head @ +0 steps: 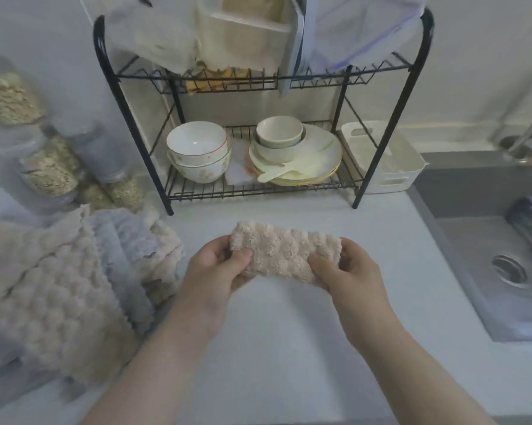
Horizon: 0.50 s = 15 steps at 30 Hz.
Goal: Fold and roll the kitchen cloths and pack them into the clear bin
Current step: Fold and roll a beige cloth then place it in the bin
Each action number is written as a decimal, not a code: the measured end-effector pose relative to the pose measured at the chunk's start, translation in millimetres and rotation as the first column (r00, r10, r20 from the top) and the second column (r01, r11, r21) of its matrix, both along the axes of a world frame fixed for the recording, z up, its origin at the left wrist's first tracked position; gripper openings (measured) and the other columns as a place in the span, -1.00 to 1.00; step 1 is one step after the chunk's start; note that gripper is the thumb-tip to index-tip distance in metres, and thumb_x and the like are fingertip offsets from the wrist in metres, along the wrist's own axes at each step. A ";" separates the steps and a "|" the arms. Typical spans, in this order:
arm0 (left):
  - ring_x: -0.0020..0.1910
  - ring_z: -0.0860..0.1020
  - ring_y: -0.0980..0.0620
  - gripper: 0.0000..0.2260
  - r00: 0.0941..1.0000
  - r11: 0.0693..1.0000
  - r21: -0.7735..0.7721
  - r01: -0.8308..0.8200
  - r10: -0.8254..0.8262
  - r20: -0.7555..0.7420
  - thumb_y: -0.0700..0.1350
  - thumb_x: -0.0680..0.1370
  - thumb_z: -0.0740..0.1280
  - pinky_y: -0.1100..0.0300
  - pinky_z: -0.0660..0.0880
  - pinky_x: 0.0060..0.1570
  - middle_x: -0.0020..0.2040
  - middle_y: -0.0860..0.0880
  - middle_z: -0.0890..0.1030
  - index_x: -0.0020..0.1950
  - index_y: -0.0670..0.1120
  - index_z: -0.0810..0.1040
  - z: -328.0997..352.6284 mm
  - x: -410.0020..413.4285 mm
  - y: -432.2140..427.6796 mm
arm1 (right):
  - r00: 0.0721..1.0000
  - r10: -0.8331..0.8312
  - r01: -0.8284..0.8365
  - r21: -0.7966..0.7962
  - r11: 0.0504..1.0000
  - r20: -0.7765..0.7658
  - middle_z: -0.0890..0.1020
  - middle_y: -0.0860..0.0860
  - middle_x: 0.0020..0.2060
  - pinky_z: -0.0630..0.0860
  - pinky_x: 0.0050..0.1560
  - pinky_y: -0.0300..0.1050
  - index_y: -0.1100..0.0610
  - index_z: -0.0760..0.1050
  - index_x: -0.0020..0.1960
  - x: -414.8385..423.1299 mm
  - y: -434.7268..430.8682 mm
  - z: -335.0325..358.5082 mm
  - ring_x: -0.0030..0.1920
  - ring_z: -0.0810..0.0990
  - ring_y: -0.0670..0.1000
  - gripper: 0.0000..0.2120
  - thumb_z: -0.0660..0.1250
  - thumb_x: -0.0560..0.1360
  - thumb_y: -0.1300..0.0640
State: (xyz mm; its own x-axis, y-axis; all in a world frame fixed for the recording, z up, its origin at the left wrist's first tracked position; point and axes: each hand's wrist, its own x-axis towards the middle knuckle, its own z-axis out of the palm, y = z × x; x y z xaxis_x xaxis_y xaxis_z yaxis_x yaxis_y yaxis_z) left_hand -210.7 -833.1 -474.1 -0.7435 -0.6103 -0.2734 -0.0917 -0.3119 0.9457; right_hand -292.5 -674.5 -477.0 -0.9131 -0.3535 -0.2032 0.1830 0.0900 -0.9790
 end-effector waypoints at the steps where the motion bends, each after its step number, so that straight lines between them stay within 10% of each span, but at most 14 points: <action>1: -0.10 0.63 -0.04 -0.83 1.000 1.000 0.002 0.009 -0.009 -0.002 -0.33 0.54 0.28 0.03 0.57 0.05 -0.16 -0.05 0.70 -0.05 -0.12 0.62 21.4 -6.7 -0.9 | 1.000 -0.019 0.019 -0.007 1.000 0.005 0.70 0.08 -0.09 0.60 0.09 0.08 0.10 0.58 0.05 -5.9 0.9 22.5 -0.04 0.68 0.10 -0.83 0.36 0.48 0.26; 12: 0.03 0.62 -0.07 -0.77 0.925 0.972 0.144 0.187 -0.125 -0.358 -0.21 0.45 0.41 0.14 0.61 -0.08 0.02 -0.11 0.67 0.08 -0.22 0.55 174.8 -41.7 1.7 | 0.999 -0.032 0.027 -0.133 0.991 -0.039 0.67 0.09 -0.06 0.58 -0.07 0.04 0.07 0.51 0.10 -16.0 22.2 196.0 -0.10 0.65 0.12 -0.68 0.35 0.36 0.24; 15: 0.12 0.61 -0.07 -0.44 0.856 0.876 0.290 0.385 -0.222 -0.466 0.06 0.13 0.65 0.07 0.57 0.08 0.12 -0.11 0.65 0.04 -0.14 0.65 203.2 -62.4 27.0 | 0.979 -0.181 0.160 -0.199 0.967 -0.091 0.66 0.13 -0.11 0.57 -0.07 0.13 0.11 0.51 0.06 -13.8 37.7 229.1 -0.13 0.61 0.12 -0.68 0.31 0.30 0.22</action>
